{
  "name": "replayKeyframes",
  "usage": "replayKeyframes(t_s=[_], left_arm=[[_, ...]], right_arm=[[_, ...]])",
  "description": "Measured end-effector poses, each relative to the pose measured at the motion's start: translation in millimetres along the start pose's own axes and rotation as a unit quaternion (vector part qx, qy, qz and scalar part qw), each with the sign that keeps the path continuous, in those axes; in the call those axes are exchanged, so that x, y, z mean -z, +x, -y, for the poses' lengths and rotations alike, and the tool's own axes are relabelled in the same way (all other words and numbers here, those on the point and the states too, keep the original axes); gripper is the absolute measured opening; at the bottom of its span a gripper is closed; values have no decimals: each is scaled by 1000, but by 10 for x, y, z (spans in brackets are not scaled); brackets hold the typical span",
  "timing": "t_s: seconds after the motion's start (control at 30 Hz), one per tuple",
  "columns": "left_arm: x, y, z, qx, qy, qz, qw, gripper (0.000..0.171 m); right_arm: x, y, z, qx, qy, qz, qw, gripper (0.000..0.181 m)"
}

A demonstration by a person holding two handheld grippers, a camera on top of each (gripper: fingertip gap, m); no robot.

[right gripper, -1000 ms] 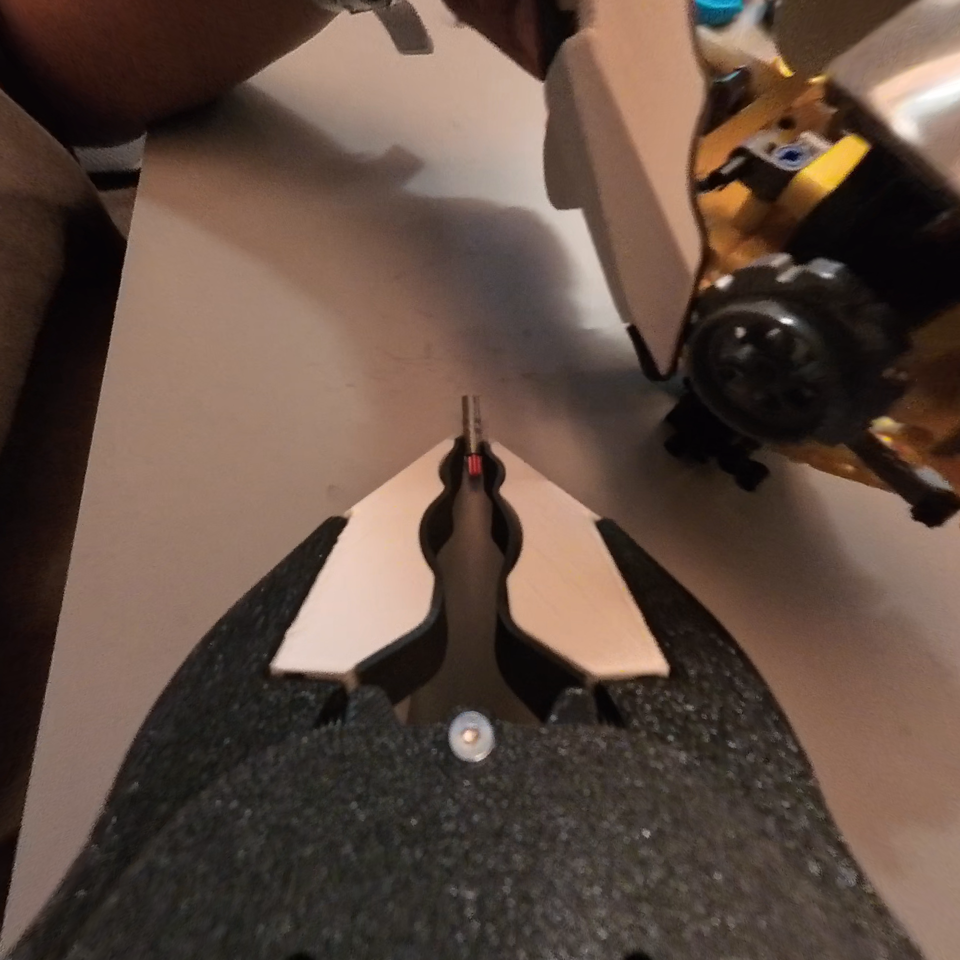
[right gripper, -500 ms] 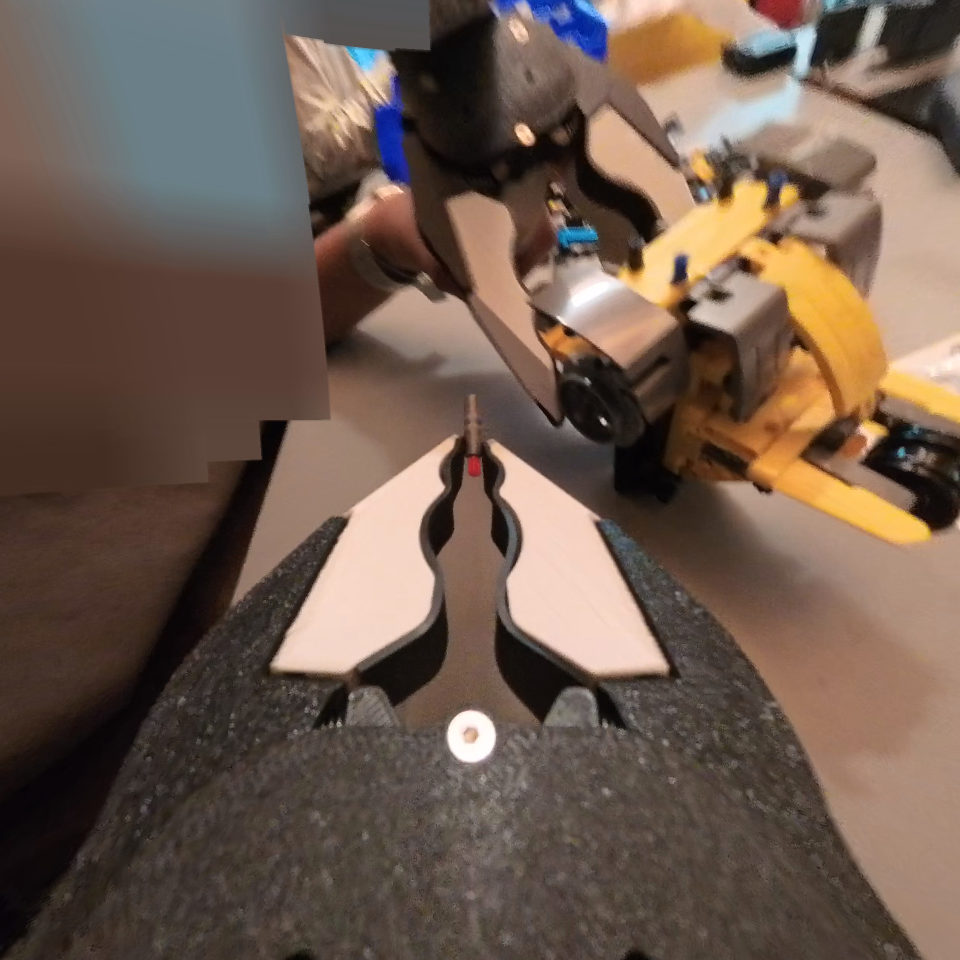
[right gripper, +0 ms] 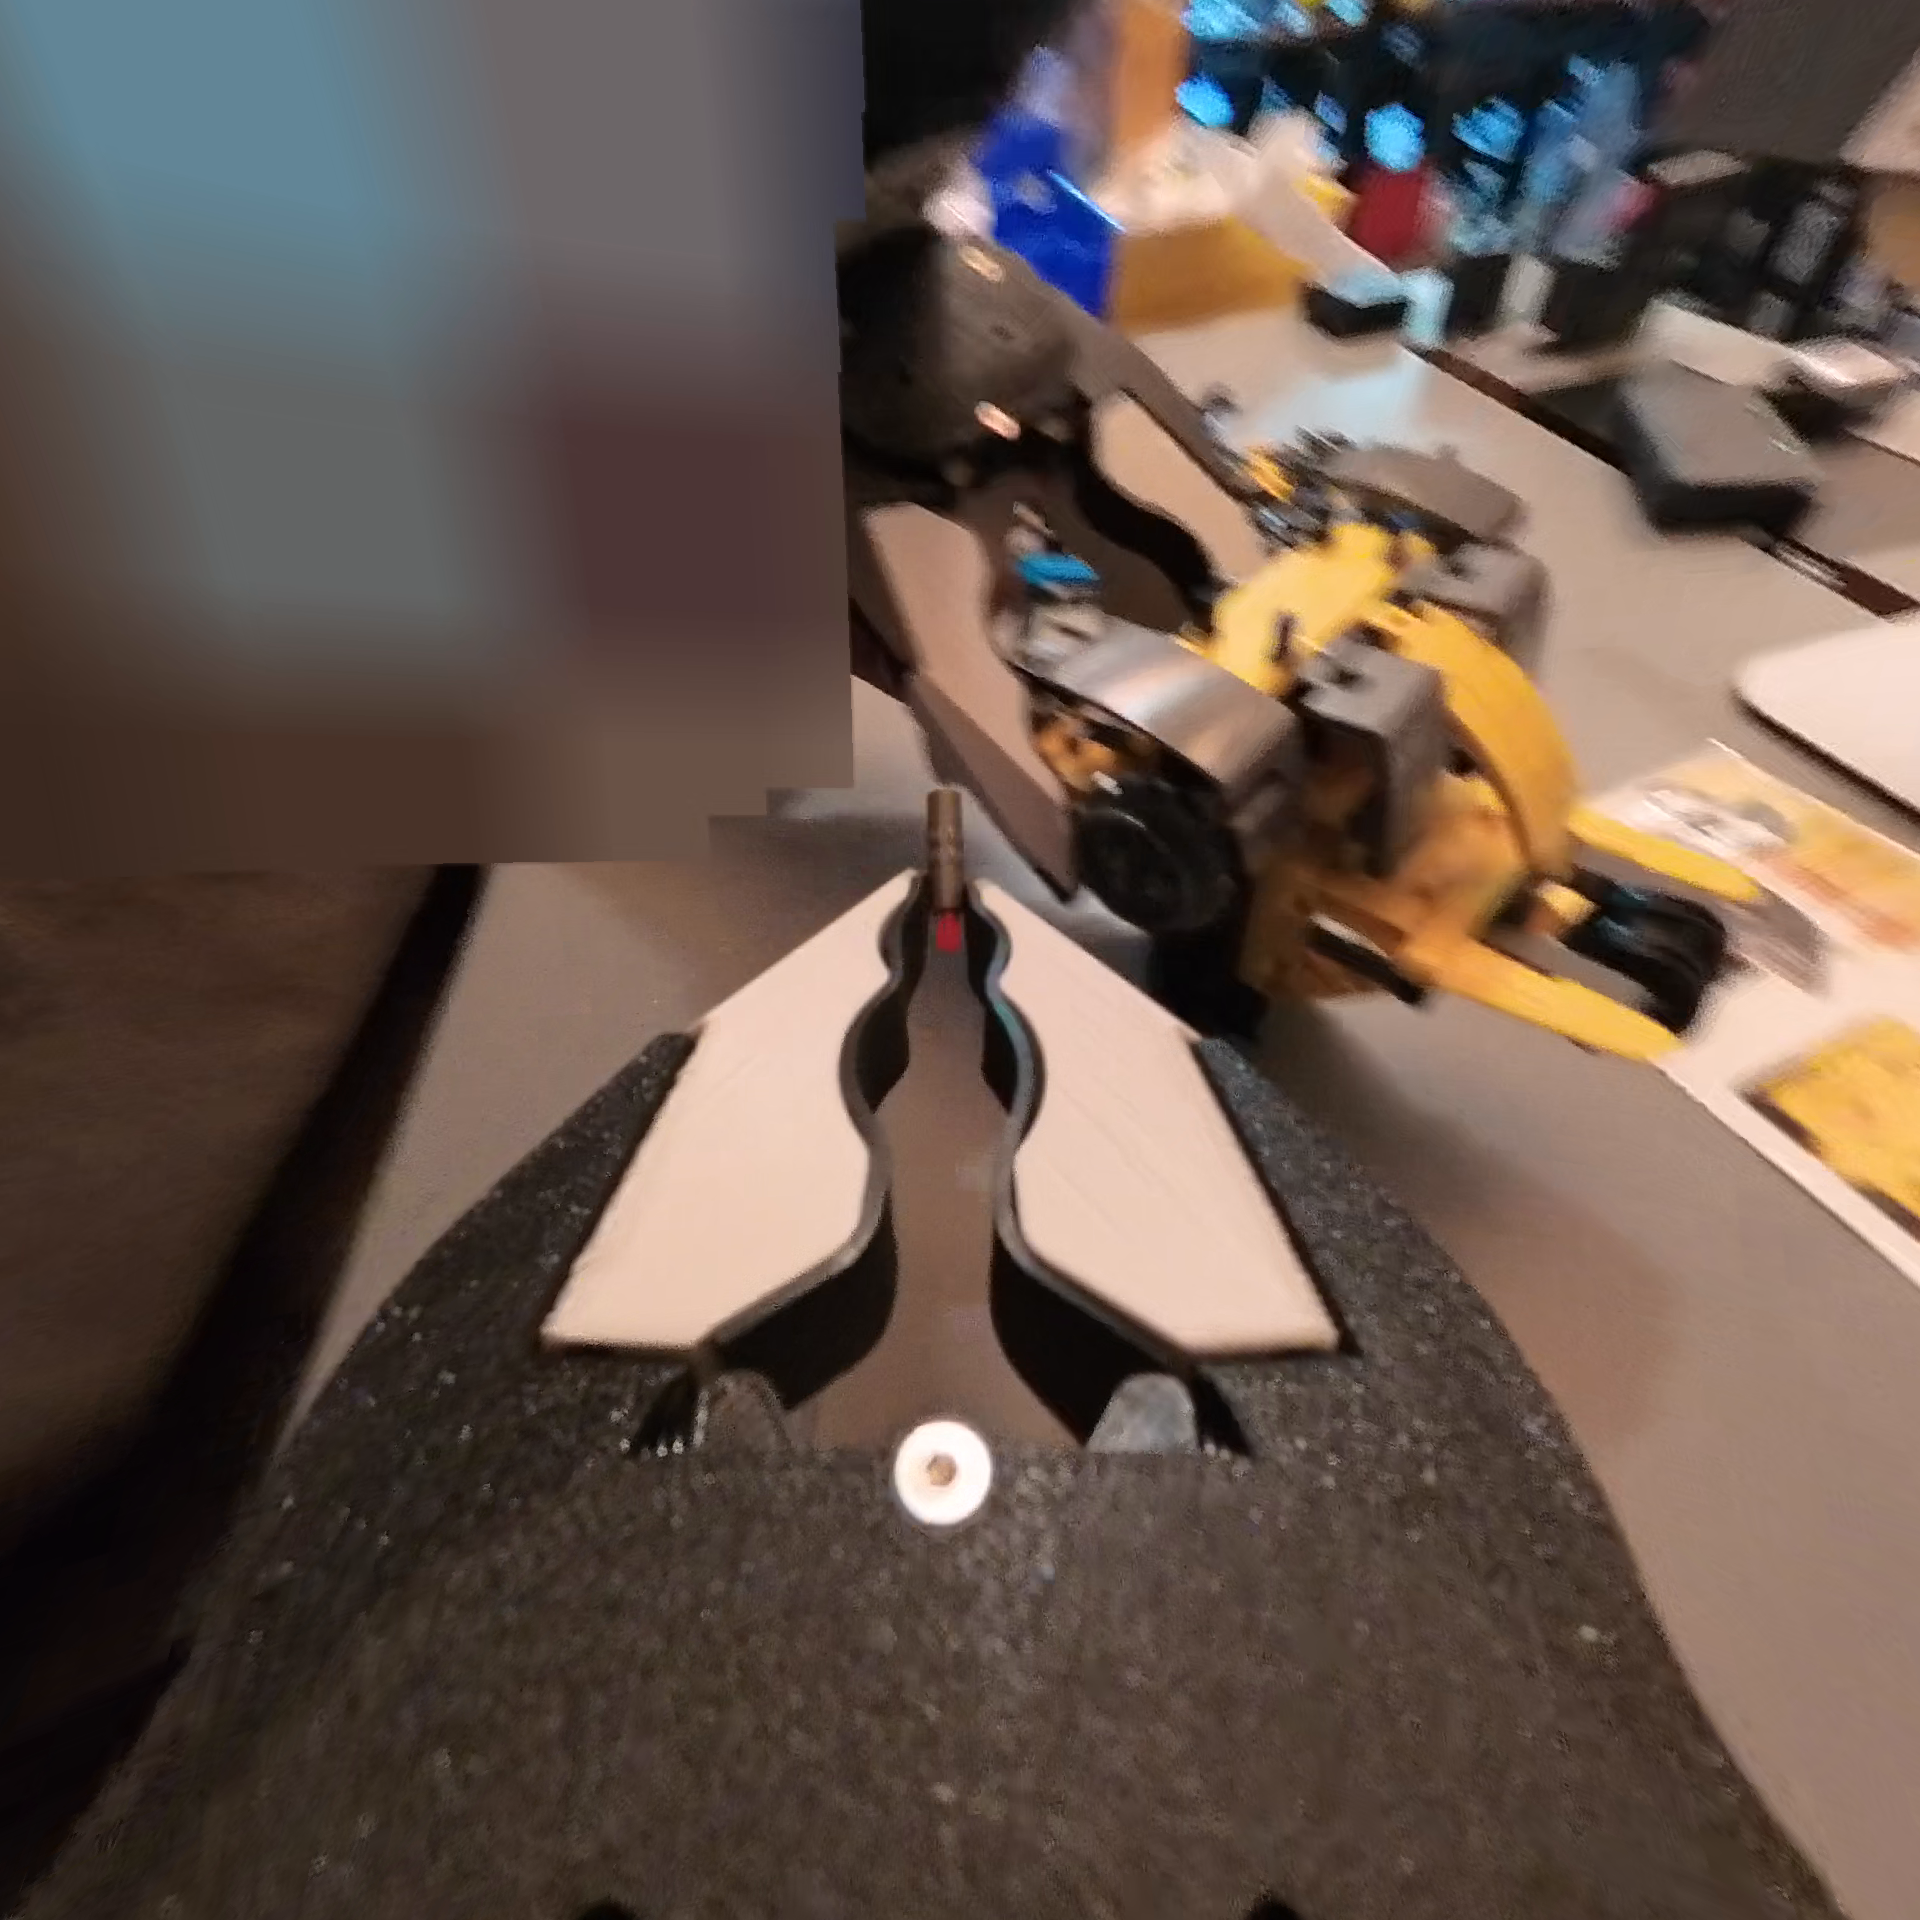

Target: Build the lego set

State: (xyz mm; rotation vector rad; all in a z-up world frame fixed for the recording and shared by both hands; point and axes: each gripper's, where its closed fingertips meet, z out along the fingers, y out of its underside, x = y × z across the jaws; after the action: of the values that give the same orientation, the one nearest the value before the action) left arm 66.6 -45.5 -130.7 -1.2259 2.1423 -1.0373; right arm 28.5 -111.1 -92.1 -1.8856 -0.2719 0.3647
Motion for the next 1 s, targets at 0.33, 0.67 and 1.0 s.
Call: replayKeyframes(t_s=[0.33,0.67,1.0], left_arm=[[-42,-13,31,26,3,31,999,87],[-73,-4,44,19,0,54,998,87],[-70,-28,40,40,-2,72,997,87]], right_arm=[[64,412,-248,-3,-102,-182,978,5],[86,391,-197,9,-94,-190,977,5],[99,407,-132,45,-101,-251,962,5]])
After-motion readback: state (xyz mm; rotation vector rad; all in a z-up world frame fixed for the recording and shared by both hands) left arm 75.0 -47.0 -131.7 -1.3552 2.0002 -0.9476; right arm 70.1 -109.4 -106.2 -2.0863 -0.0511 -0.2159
